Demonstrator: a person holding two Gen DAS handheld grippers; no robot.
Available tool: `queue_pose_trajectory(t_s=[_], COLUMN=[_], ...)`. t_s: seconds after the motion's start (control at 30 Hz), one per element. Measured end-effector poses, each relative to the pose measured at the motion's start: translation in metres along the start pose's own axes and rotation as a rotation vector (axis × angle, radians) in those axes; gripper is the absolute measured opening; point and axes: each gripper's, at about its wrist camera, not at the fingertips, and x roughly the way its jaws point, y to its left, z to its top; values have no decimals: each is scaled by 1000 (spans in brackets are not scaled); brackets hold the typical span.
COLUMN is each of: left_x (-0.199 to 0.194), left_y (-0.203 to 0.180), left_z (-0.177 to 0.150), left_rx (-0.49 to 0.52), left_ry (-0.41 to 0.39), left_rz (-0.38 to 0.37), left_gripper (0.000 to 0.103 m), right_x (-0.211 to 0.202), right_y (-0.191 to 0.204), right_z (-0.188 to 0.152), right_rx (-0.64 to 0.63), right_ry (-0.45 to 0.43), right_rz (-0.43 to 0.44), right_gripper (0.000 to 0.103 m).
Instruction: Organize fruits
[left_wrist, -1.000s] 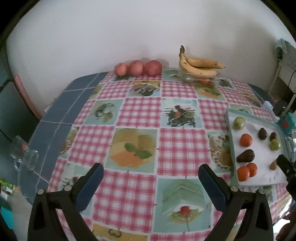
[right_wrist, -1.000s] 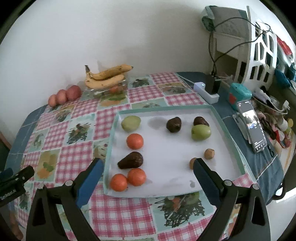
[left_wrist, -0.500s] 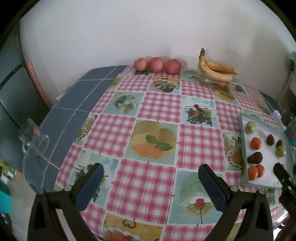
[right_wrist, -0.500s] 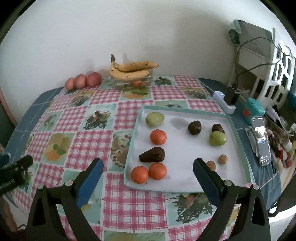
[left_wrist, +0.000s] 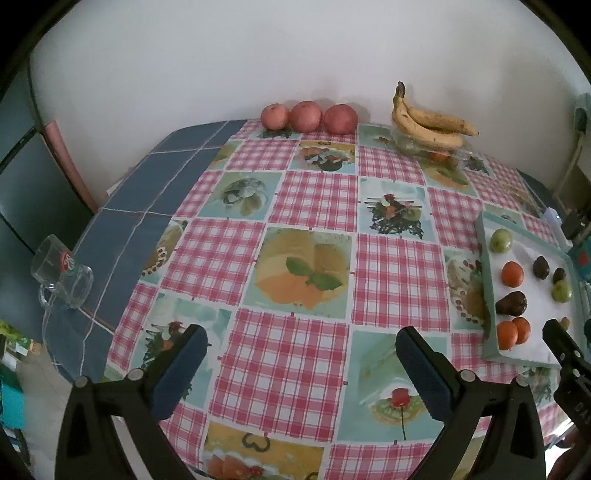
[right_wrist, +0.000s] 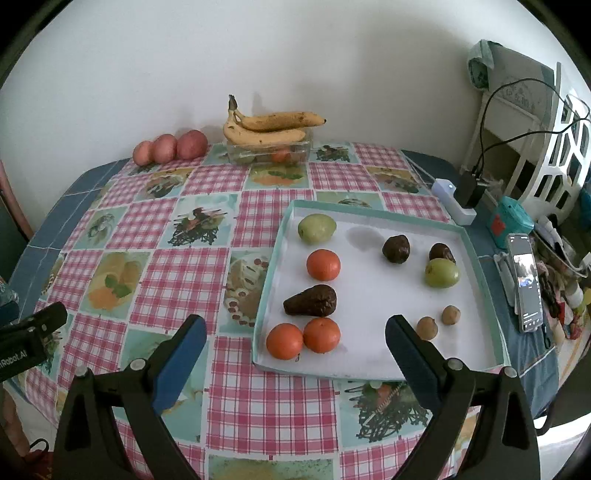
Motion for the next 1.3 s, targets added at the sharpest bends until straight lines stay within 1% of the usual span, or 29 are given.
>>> queue_pose_trajectory(t_s=[1.3], left_x=[1], left_y=[-3], left_z=[-1], left_rx=[1], left_ry=[4], left_rz=[0], left_gripper=[103], right_x=[3], right_y=[-3], right_z=[-1], right_rx=[9], right_ry=[11], right_rz=[5], right_gripper=[98])
